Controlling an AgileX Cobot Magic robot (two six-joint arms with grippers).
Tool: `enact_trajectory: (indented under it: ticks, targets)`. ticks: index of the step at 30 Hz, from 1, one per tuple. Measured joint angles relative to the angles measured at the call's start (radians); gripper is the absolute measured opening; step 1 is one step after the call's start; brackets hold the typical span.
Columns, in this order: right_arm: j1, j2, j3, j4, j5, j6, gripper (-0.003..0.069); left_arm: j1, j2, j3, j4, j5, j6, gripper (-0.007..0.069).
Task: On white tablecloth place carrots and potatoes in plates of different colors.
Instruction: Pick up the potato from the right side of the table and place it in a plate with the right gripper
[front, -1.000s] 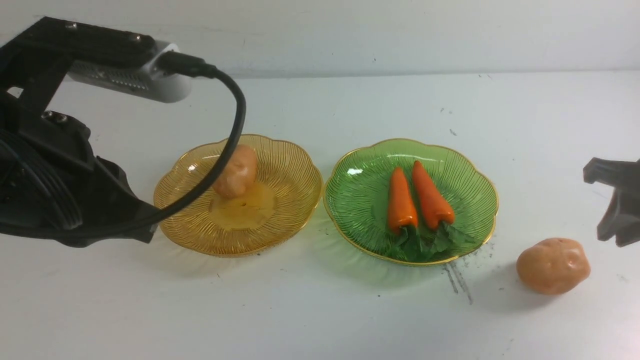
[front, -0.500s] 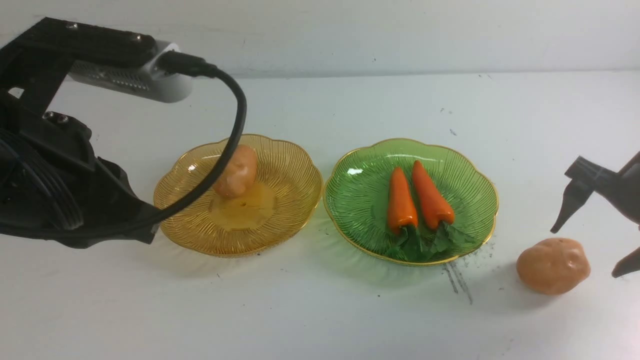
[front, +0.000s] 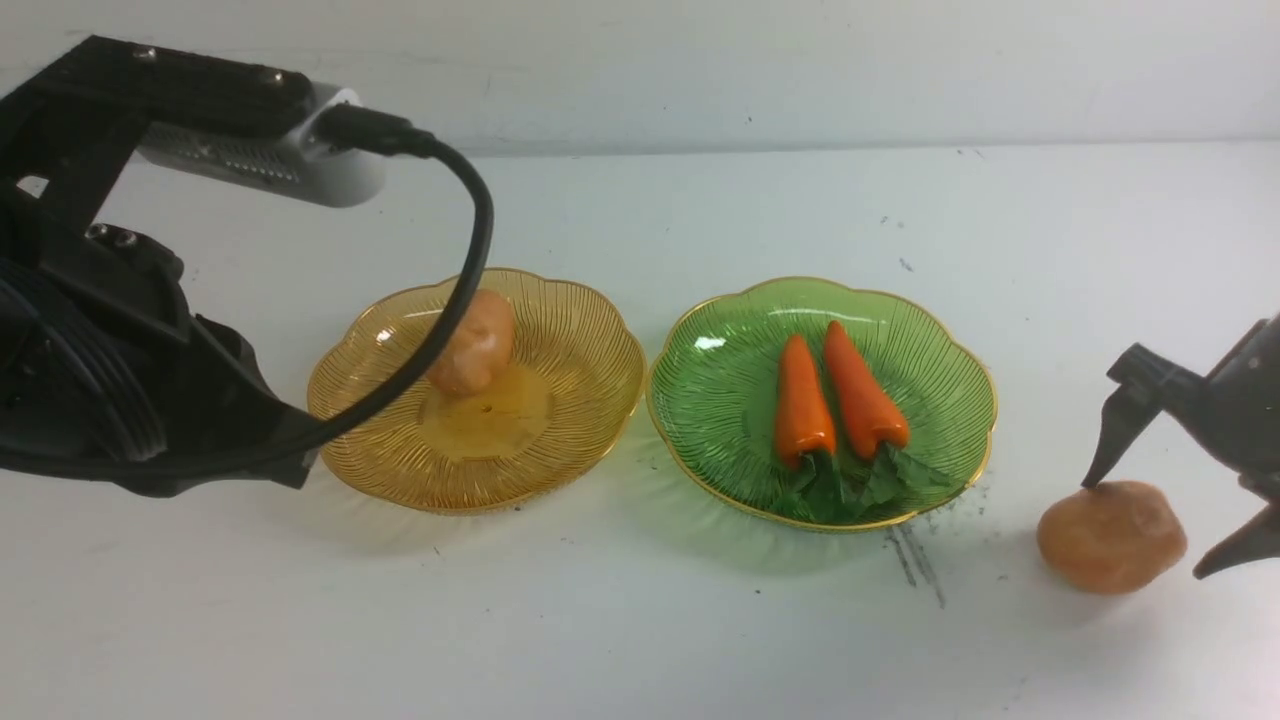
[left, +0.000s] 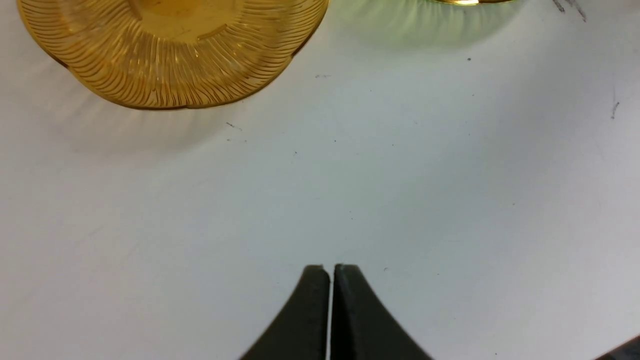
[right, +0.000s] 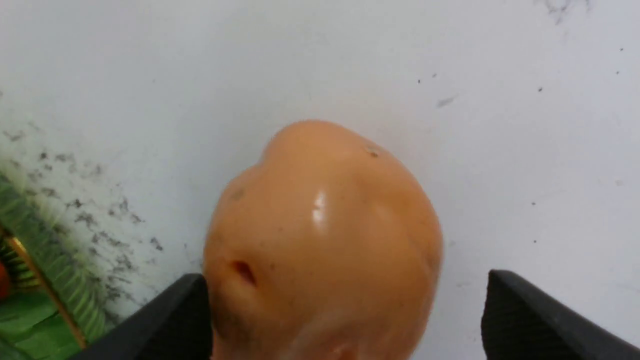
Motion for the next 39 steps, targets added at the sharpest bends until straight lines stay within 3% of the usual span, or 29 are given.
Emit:
enact_trajectory:
  ticks: [8,13,16,20,25,27,31,36,39]
  targets:
    - [0.023,0.058,0.0,-0.017,-0.041,-0.009,0.0682,0.0,0.0,0.0,0.001,0.0,0.001,-0.0003]
    - [0.033,0.076,-0.005,-0.032,-0.049,-0.016,0.0593,0.0,0.0,0.0,0.002,0.0,0.001,-0.0003]
    - [0.038,0.079,-0.032,-0.065,-0.015,-0.042,0.0592,0.0,0.0,0.0,0.002,0.0,0.001,-0.0003]
    - [0.039,0.069,-0.142,-0.106,0.046,-0.18,0.0592,0.0,0.0,0.0,0.033,0.0,0.001,-0.0003]
    - [0.071,-0.013,-0.294,-0.058,0.054,-0.296,0.0592,0.0,0.0,0.0,0.152,0.0,-0.028,-0.0003]
    - [0.145,-0.054,-0.39,0.022,0.054,-0.363,0.0592,0.0,0.0,0.0,0.282,0.0,-0.116,-0.0003]
    - [0.301,-0.02,-0.515,0.146,-0.016,-0.48,0.0592,0.0,0.0,0.0,0.417,0.0,-0.218,0.0]
    - [0.497,0.178,-0.654,0.177,-0.104,-0.551,0.0592,0.0,0.0,0.0,0.433,0.0,-0.241,0.0]
    - [0.563,0.31,-0.744,0.177,-0.12,-0.558,0.0592,0.0,0.0,0.0,0.427,0.0,-0.239,0.0006]
